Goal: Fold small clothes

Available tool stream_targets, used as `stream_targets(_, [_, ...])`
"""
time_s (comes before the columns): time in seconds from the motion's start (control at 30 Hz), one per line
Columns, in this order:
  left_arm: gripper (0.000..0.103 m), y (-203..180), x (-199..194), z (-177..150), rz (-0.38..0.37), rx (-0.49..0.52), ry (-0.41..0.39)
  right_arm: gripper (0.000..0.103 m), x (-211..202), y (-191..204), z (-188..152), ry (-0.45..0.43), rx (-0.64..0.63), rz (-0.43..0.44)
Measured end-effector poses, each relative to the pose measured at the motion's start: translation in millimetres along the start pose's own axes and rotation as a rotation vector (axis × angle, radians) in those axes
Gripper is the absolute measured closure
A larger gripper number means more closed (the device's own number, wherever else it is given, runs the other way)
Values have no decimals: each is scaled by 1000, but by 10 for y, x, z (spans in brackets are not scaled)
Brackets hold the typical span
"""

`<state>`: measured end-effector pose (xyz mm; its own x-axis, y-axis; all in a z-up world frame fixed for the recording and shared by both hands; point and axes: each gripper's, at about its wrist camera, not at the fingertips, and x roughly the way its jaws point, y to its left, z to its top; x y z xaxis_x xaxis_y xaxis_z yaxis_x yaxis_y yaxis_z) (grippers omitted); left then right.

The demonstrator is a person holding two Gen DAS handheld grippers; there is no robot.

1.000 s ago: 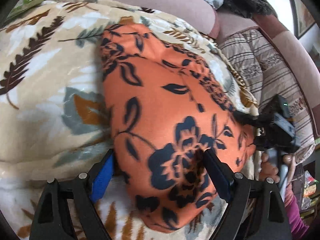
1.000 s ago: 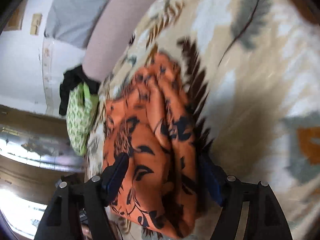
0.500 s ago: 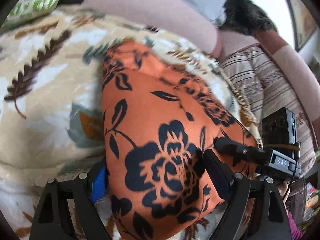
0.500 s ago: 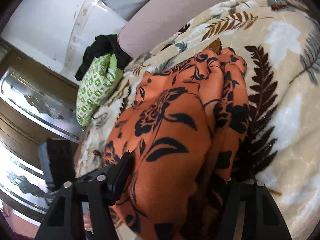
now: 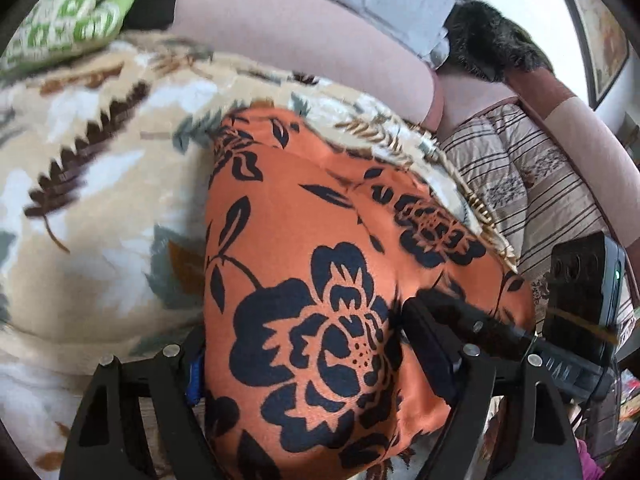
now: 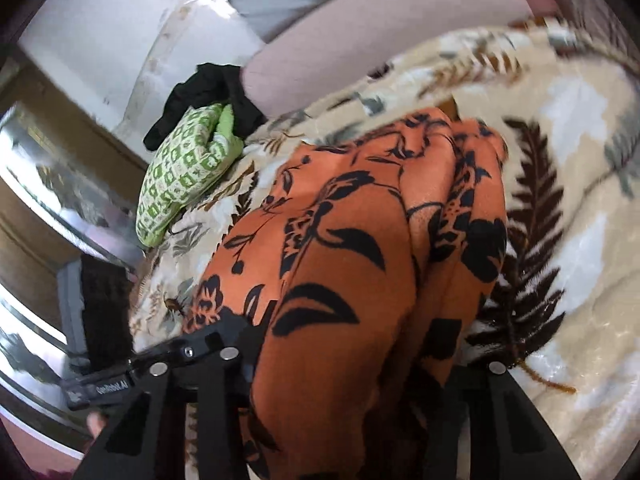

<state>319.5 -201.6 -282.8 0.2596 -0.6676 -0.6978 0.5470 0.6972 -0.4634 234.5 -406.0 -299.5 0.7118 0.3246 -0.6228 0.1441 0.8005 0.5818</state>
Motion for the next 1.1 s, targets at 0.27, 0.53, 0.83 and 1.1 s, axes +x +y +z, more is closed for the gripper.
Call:
stream_targets(0.27, [20,-85,-697,-89,39,83,-95,57,-280,550,-162,-86,-136,-8])
stream_targets(0.53, [20,296,-1205,-528,126,22,-98,57,-298,1047,-613,-75,-164,64])
stream_targets(0.83, [20,455,-1373,-1037,244,10,-57,57,-195,1324,-1188,-13,-199,80])
stream_targets(1.1, [19,414,-1317,-1210,304,44,-28,57,-171,1236,-1394,-5,-173,74])
